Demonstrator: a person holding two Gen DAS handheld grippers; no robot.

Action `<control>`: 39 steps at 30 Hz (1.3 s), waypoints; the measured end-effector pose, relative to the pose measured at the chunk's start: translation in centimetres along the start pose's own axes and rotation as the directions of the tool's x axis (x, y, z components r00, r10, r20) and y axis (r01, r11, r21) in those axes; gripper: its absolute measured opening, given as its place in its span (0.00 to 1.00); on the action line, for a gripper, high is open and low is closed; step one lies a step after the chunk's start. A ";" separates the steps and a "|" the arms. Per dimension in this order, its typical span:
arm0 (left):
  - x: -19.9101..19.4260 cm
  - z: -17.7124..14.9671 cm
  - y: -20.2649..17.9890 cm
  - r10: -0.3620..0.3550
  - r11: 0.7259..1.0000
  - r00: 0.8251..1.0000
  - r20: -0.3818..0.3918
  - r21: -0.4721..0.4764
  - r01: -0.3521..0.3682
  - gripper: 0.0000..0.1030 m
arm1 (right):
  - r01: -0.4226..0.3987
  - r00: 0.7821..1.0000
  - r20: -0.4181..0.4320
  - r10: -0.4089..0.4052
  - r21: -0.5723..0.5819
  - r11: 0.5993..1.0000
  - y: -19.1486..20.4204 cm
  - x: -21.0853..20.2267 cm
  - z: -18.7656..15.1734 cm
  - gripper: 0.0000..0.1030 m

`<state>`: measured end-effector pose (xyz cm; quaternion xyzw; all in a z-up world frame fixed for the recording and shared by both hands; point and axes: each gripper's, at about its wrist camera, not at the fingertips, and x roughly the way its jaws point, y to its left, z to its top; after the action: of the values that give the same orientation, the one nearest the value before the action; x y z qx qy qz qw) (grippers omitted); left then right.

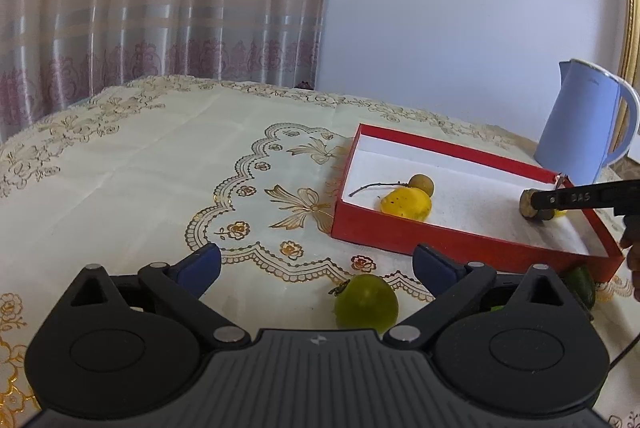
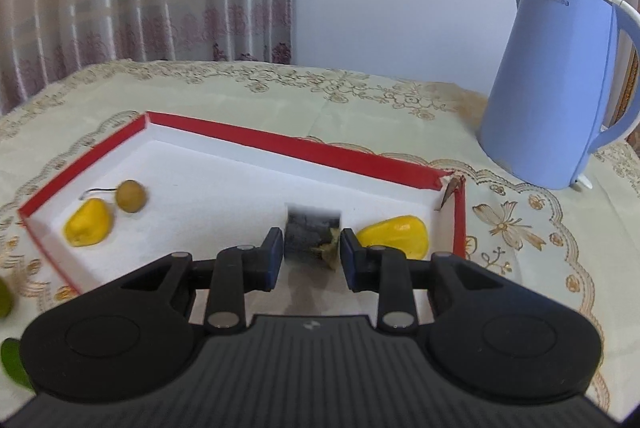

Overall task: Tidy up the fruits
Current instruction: 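Carry the dark eggplant slice into the red tray and open the right gripper, then move the left gripper to the green lime and grasp it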

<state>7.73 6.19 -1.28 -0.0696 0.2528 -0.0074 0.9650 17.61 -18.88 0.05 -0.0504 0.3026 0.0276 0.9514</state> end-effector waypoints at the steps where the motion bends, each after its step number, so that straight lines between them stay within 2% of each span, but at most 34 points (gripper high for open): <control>1: 0.0 0.0 0.1 -0.003 1.000 1.000 -0.002 -0.008 0.003 1.00 | 0.007 1.000 0.010 -0.007 0.002 1.000 0.0 -0.2 0.1 0.44; 6: 0.6 0.2 1.2 -0.002 0.997 1.000 -0.029 -0.071 0.000 1.00 | 0.051 0.991 0.121 -0.051 0.005 0.999 0.0 -4.7 -0.6 0.49; 10: 0.8 0.2 2.0 -0.008 0.993 0.999 -0.040 -0.117 0.003 1.00 | 0.024 0.975 0.221 -0.035 0.051 0.998 -0.1 -9.8 -2.5 0.49; 13: 1.0 0.3 2.5 -0.050 0.990 0.997 -0.052 -0.136 0.043 1.00 | 0.018 0.955 0.294 -0.046 0.098 0.995 0.3 -12.7 -4.8 0.50; 17: 1.0 0.3 2.7 -0.076 0.985 0.996 -0.045 -0.156 0.069 1.00 | 0.028 0.927 0.364 -0.096 0.188 0.982 0.8 -14.1 -7.8 0.70; 19: 0.7 0.2 2.6 -0.095 0.985 0.994 -0.051 -0.147 0.087 1.00 | 0.004 0.928 0.363 -0.081 0.209 0.978 0.7 -13.9 -8.6 0.70; 23: -0.2 -0.2 1.6 -0.143 0.989 0.986 -0.082 -0.053 0.139 1.00 | -0.017 0.939 0.339 -0.059 0.215 0.976 0.3 -12.9 -9.5 0.70; 26: -0.9 -0.4 0.0 -0.100 0.991 0.993 -0.057 0.084 0.104 1.00 | -0.048 0.940 0.339 -0.037 0.237 0.970 -0.3 -12.7 -9.7 0.70; 30: -0.9 -0.6 -2.0 -0.053 0.968 0.999 -0.013 0.247 0.055 0.99 | -0.074 0.938 0.345 -0.019 0.253 0.965 -0.5 -12.7 -10.0 0.73; 32: -0.7 -0.5 -2.5 -0.080 0.957 0.997 -0.022 0.277 0.083 0.91 | -0.077 0.938 0.346 -0.016 0.252 0.965 -0.5 -12.7 -10.0 0.73; 34: -0.4 -0.6 -2.7 -0.108 0.952 0.993 -0.049 0.284 0.117 0.74 | -0.075 0.937 0.349 -0.016 0.243 0.967 -0.3 -12.7 -10.0 0.75; 35: -0.1 -0.5 -2.7 -0.114 0.952 0.991 -0.066 0.278 0.128 0.70 | -0.074 0.937 0.349 -0.015 0.240 0.968 -0.2 -12.8 -10.0 0.76; 37: 0.7 -0.5 -2.5 -0.124 0.956 0.987 -0.105 0.254 0.147 0.51 | -0.071 0.936 0.351 -0.016 0.233 0.970 -0.1 -12.9 -10.0 0.77; 39: 1.3 -0.5 -2.2 -0.120 0.962 0.983 -0.136 0.227 0.149 0.46 | -0.071 0.935 0.354 -0.015 0.230 0.971 0.0 -12.9 -10.0 0.78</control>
<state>8.70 3.85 -2.05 0.0293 0.3030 -0.1072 0.9465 1.36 -20.30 -0.60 0.0747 0.1288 0.0133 0.9888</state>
